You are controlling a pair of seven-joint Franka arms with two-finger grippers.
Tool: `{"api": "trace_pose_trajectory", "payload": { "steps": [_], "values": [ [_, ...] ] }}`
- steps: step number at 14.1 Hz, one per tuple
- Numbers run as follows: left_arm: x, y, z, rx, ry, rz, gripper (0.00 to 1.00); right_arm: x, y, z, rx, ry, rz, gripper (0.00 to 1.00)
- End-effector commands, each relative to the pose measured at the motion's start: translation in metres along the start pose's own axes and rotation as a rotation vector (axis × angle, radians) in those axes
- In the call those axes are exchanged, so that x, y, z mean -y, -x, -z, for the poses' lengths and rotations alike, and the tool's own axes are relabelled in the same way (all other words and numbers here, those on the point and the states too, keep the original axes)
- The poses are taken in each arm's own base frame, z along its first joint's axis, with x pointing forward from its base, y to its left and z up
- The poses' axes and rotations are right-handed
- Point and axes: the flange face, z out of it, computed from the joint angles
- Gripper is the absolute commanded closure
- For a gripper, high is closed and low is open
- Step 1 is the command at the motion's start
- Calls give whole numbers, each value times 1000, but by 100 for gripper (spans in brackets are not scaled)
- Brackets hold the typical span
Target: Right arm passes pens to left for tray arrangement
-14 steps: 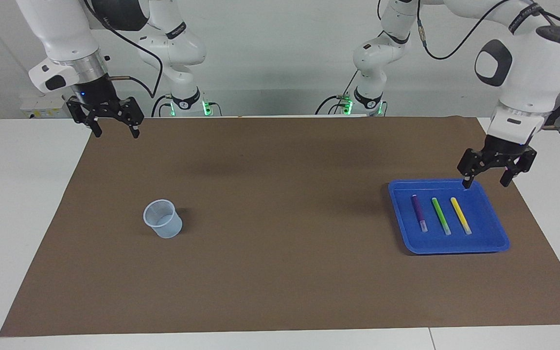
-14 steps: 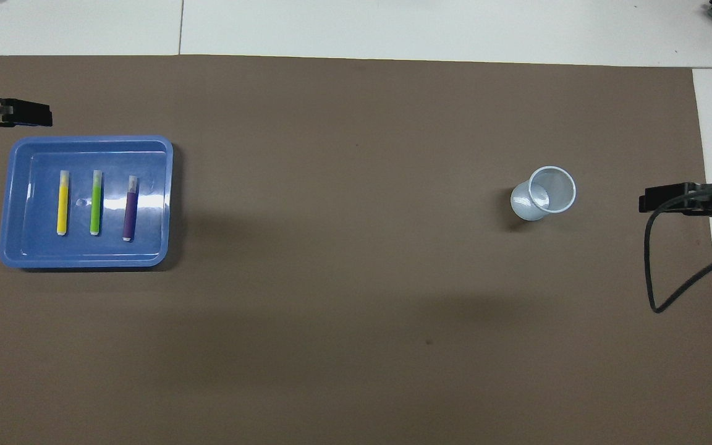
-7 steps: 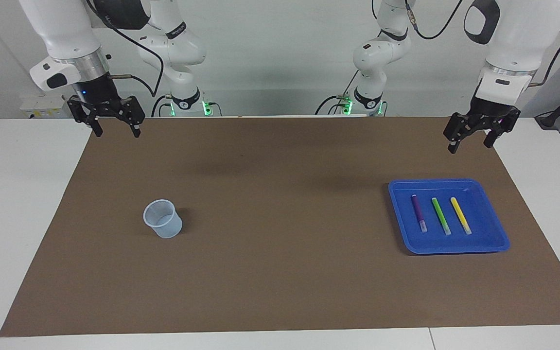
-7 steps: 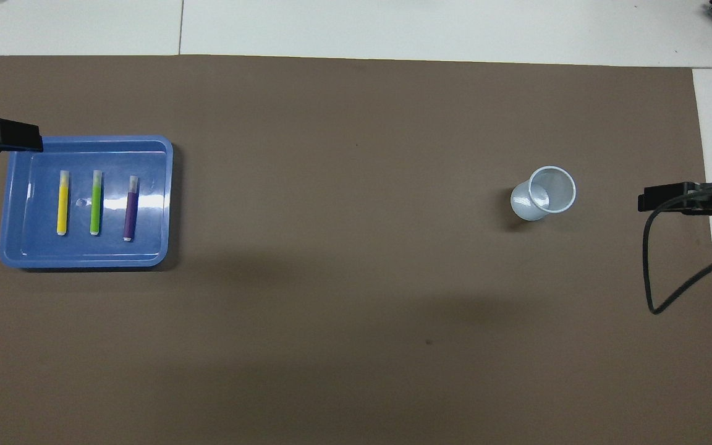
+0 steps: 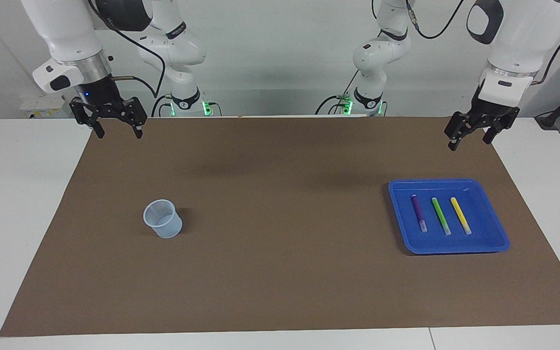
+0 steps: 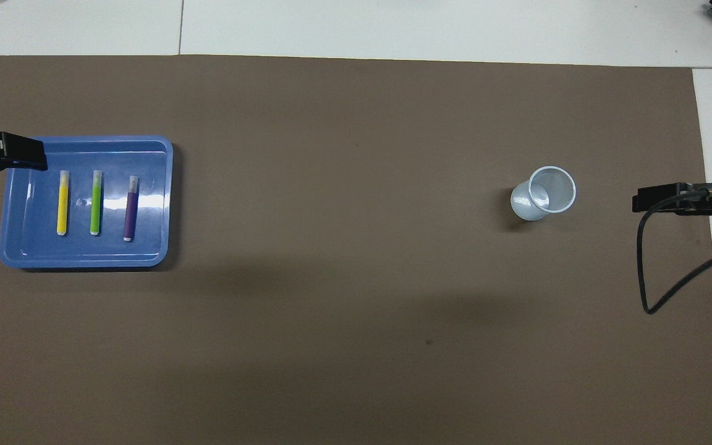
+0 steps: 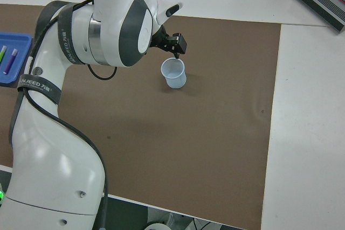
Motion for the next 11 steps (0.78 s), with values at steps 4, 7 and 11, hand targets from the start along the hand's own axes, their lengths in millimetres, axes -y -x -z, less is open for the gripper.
{"api": "trace_pose_trajectory", "payload": {
  "steps": [4,7,11],
  "values": [
    [0,10,3,12,-2,17,0,12,-3,2,-10,-7,47,0],
    [7,11,0,17,-6,26,0,11,-21,5,33,-14,43,0],
    [2,19,11,5,-3,22,0,10,-22,2,40,-15,26,0]
  ]
}}
